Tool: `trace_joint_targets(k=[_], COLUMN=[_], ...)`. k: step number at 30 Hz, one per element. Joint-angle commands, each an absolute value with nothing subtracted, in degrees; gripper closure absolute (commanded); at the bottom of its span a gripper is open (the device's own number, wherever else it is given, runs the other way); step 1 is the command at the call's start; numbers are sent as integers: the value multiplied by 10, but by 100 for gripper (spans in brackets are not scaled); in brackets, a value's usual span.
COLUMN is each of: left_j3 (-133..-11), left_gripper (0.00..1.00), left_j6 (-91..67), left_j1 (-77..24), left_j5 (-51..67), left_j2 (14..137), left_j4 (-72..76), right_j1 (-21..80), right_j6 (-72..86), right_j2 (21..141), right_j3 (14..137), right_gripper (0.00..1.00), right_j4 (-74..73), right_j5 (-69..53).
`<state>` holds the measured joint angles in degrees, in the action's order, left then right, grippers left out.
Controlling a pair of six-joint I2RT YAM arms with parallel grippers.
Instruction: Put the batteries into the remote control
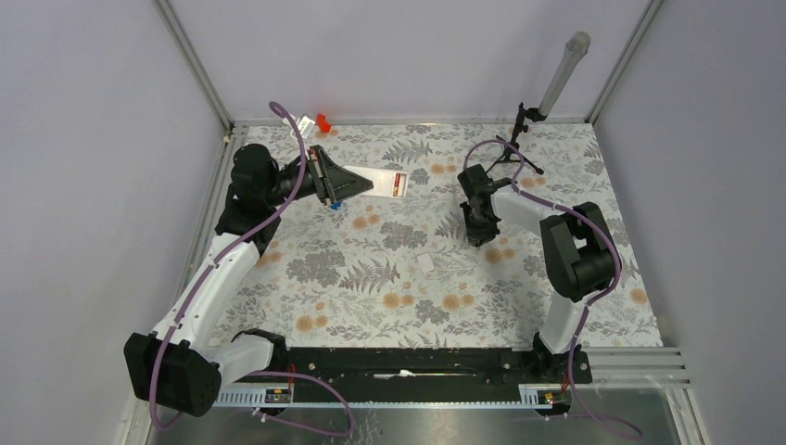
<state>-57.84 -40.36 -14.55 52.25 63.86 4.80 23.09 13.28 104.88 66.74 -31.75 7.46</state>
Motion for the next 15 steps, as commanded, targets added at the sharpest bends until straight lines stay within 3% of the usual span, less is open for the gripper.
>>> trace_joint_targets(k=[1,7,11,15], left_j3=[-604,-603,-602,-597], left_gripper=[100,100,100,100], left_j6=[-402,-401,-401,-403], left_j1=[-142,-142,-142,-142], left_j5=[515,512,511,508], left_j2=[626,618,614,611], left_j4=[77,79,77,76], right_j1=[226,225,225,225], right_j6=[146,151,156,160], right_j2=[1056,1072,1068,1030], right_j3=[670,670,672,687], right_gripper=[71,66,78,81], right_j4=[-317,-320,-322,-324], right_j5=[87,69,61,76])
